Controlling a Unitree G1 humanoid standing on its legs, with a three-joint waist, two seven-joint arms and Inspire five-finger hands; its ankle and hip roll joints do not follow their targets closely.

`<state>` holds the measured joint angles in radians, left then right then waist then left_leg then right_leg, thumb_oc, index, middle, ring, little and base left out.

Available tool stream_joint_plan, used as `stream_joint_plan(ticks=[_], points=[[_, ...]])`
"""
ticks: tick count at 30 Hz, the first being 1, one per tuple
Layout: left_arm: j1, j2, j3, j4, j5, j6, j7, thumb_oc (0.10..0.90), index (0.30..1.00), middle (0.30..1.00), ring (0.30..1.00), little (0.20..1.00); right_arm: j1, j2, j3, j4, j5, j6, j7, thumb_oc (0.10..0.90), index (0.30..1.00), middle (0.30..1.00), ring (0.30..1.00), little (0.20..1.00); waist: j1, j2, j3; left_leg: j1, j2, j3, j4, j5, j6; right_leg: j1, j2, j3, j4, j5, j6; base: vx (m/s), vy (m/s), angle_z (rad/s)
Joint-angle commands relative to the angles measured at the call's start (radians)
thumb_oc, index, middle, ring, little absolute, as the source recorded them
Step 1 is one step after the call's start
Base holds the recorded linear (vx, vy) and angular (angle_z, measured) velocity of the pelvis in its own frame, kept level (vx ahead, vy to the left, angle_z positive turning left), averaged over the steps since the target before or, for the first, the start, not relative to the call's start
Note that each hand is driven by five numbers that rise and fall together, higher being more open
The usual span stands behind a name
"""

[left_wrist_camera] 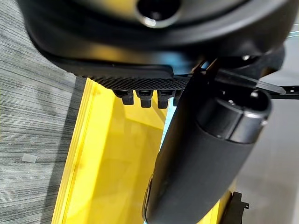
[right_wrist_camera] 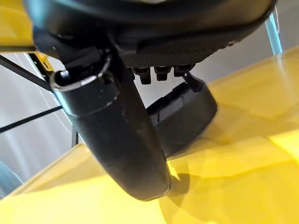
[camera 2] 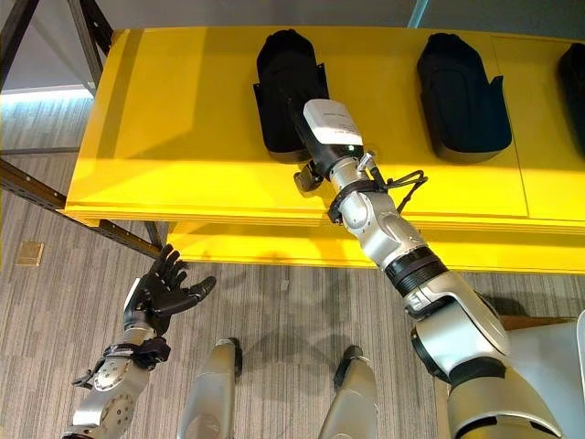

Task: Move parts from the plastic box to the shelf.

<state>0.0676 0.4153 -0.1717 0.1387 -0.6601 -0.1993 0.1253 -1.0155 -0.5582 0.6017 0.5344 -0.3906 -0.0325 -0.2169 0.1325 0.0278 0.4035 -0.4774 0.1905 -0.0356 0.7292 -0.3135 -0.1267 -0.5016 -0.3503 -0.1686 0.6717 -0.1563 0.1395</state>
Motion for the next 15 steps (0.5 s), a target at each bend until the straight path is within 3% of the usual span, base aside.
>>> stream_joint_plan(ticks=[1, 15], points=[[-0.007, 0.057, 0.029, -0.114, 0.031, -0.085, 0.001, 0.9, 1.0, 1.0, 1.0, 1.0, -0.064, -0.004, -0.089, -0.117, -0.015, -0.07, -0.052, 0.9, 1.0, 1.0, 1.0, 1.0, 0.005, -0.015, -0.043, -0.028, 0.009, -0.059, -0.039, 0.077, 0.018, 0.083, -0.001, 0.021, 0.06, -0.073, -0.026, 0.0, 0.0, 0.0], [-0.002, 0.058, 0.036, -0.112, 0.033, -0.085, 0.005, 0.9, 1.0, 1.0, 1.0, 1.0, -0.059, -0.014, -0.136, -0.223, -0.019, -0.082, -0.08, 0.9, 1.0, 1.0, 1.0, 1.0, 0.001, -0.022, -0.049, -0.04, 0.009, -0.061, -0.04, 0.081, 0.019, 0.077, 0.002, 0.018, 0.058, -0.068, -0.026, 0.0, -0.001, 0.01]])
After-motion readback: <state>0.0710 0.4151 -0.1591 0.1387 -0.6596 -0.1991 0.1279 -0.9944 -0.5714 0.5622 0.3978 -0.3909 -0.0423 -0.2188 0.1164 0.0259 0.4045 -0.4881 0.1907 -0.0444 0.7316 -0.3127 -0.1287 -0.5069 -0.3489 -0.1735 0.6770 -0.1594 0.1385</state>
